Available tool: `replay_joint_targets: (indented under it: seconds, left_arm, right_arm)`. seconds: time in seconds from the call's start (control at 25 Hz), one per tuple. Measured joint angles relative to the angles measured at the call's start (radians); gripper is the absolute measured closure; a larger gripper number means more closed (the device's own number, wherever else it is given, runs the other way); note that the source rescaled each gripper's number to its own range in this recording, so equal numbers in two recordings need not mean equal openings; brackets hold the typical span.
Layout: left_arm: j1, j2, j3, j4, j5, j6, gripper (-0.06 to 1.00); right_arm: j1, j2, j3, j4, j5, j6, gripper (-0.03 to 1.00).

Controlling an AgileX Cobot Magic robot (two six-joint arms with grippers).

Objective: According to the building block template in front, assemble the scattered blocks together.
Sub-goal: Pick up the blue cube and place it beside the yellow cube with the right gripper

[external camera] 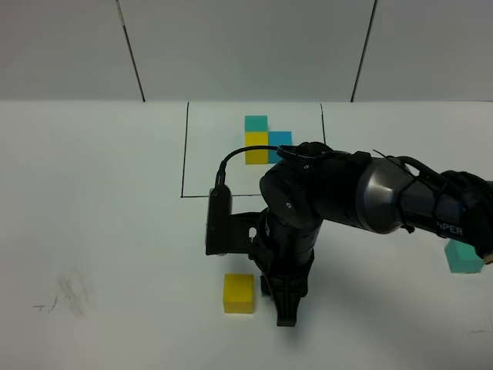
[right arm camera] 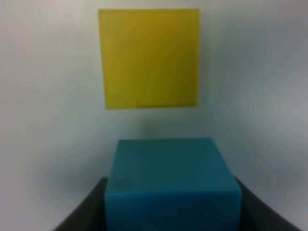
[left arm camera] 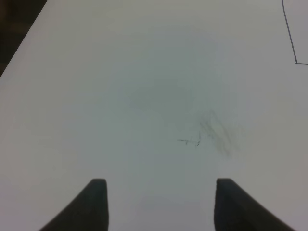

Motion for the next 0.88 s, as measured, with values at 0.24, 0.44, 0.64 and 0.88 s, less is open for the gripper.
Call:
replay_joint_targets:
  seconds: [0.24, 0.44, 0.64, 0.88]
  left_arm:
    - [0.000, 0.000, 0.002, 0.000, 0.000, 0.000, 0.83]
    - [0.000, 0.000, 0.002, 0.000, 0.000, 0.001, 0.83]
    - [0.000, 0.000, 0.003, 0.000, 0.000, 0.001, 0.83]
    - [0.000, 0.000, 0.003, 0.000, 0.000, 0.001, 0.83]
  right_arm:
    - [0.000, 0.016, 0.000, -0.001, -0.004, -0.001, 0.72]
    - [0.000, 0.025, -0.001, 0.000, -0.012, -0.003, 0.72]
    - [0.000, 0.045, -0.001, 0.016, -0.026, -0.017, 0.72]
    - [0.000, 0.074, -0.001, 0.028, -0.034, -0.027, 0.72]
